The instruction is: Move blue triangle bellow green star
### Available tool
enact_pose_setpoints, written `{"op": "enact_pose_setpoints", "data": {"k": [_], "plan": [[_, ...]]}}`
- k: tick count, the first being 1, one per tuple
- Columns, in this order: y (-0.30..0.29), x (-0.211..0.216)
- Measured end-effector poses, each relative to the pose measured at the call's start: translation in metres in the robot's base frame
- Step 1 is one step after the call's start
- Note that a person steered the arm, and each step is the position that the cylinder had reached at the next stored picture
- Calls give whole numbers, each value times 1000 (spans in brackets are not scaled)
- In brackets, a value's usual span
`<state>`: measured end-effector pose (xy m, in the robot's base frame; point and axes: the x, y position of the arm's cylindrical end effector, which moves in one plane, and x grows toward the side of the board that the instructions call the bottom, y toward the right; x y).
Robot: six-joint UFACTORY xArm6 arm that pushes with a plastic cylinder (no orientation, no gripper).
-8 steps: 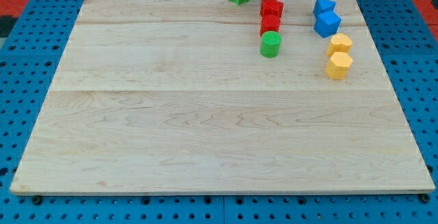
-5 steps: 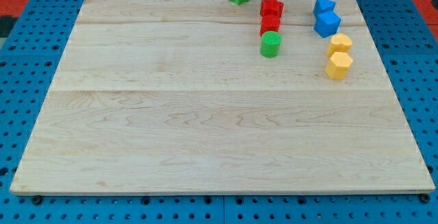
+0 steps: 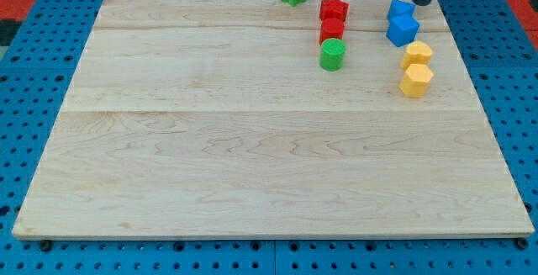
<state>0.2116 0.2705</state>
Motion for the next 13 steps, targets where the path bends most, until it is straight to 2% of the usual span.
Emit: {"op": "enact_pose_setpoints", "data": {"k": [1,2,4,6,7,8,9,10,13], "plan": [[0,35],[-48,56],[-36,24],[-96,29],[-75,-4],[-93,-8],[-119,17],[-123,24],[-110,49]]}}
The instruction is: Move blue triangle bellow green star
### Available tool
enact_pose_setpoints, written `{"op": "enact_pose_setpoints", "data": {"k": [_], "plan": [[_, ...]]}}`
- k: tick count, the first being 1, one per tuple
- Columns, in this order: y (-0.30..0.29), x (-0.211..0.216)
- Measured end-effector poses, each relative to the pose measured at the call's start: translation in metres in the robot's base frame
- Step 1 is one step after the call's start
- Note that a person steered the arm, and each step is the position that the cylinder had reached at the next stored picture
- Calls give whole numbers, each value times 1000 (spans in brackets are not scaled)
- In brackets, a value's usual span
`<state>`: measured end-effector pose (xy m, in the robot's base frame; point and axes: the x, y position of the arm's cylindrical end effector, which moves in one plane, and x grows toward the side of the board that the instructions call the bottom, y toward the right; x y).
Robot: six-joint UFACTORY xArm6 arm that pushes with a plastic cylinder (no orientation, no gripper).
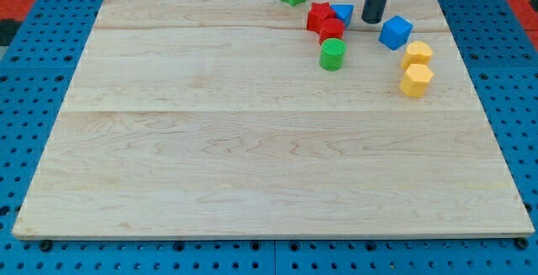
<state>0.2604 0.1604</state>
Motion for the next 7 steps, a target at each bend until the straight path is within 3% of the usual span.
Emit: {"op": "enact_pose_setpoints", "data": {"k": [3,4,5,7], "plan": [[-112,-2],[-106,-9],[-85,15],[2,-19]]}}
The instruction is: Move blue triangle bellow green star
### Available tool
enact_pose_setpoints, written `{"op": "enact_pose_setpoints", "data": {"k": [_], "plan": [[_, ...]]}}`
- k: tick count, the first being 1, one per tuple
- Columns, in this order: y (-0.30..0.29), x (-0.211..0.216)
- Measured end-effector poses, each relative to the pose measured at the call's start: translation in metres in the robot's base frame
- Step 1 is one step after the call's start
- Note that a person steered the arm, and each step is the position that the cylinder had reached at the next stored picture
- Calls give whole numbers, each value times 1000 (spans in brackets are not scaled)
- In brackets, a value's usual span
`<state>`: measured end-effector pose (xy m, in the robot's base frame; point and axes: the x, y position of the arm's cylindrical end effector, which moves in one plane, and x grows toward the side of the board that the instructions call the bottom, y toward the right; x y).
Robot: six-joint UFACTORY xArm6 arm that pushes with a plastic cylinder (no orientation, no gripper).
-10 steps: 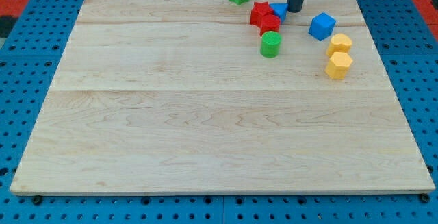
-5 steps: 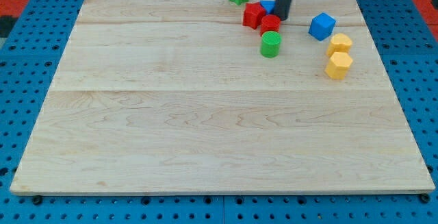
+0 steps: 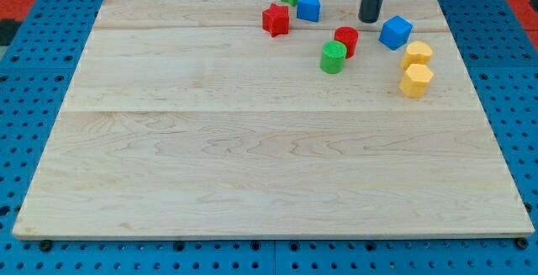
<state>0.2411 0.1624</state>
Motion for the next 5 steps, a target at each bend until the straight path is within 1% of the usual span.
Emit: {"op": "enact_pose_setpoints", "data": {"k": [1,2,3,5], "plan": [[3,-19],[6,-20],[-5,-20],[-89,-20]]}}
